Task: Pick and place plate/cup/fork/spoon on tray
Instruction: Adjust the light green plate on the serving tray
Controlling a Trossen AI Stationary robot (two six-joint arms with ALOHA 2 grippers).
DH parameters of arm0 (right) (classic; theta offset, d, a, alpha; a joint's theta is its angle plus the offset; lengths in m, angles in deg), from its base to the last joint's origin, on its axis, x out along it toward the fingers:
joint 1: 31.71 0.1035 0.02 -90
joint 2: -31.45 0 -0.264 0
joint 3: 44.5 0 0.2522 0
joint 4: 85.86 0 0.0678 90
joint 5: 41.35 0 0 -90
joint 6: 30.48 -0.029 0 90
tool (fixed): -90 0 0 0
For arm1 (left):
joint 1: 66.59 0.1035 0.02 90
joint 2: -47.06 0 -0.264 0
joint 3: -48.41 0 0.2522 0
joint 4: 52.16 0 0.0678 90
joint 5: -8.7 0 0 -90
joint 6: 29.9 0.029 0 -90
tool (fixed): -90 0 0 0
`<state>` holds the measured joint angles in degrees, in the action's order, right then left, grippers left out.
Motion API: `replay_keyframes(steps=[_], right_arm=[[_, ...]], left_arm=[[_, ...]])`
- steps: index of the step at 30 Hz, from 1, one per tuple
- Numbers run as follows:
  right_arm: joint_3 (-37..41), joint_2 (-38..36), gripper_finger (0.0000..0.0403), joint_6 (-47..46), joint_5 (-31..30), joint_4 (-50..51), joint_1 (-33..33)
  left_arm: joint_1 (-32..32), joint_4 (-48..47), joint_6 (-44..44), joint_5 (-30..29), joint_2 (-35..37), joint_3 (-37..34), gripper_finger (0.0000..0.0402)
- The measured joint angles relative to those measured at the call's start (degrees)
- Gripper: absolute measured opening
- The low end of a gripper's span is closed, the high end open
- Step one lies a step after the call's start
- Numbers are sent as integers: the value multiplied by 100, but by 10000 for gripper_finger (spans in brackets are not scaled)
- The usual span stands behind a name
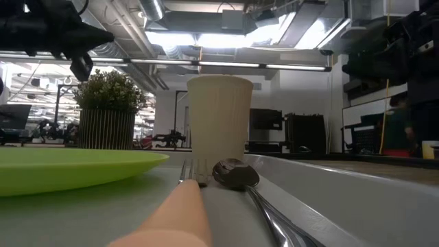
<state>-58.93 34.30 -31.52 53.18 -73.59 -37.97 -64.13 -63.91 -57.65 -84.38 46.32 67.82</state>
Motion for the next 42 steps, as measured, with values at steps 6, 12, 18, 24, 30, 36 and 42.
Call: replay_keyframes(steps=[6,12,18,24,30,36,42], right_arm=[[0,0,92,2,0,6,0],[2,0,92,2,2,6,0],[2,0,92,2,0,6,0],[2,0,92,4,2,6,2],[2,0,92,3,2,6,2],[2,0,92,4,2,6,2],[2,0,92,2,1,6,2]], left_arm=[[-307,40,-6,453,-553,0,0],[-1013,271,-30,677,-1666,1,0],[-2129,300,3,371,-2842,538,0],[-3262,243,567,-188,-4375,1096,0],[-3873,228,254,-139,-5485,1137,0],[-4078,276,-468,-611,-6135,1137,0],[-4228,581,-496,-867,-6767,1137,0]])
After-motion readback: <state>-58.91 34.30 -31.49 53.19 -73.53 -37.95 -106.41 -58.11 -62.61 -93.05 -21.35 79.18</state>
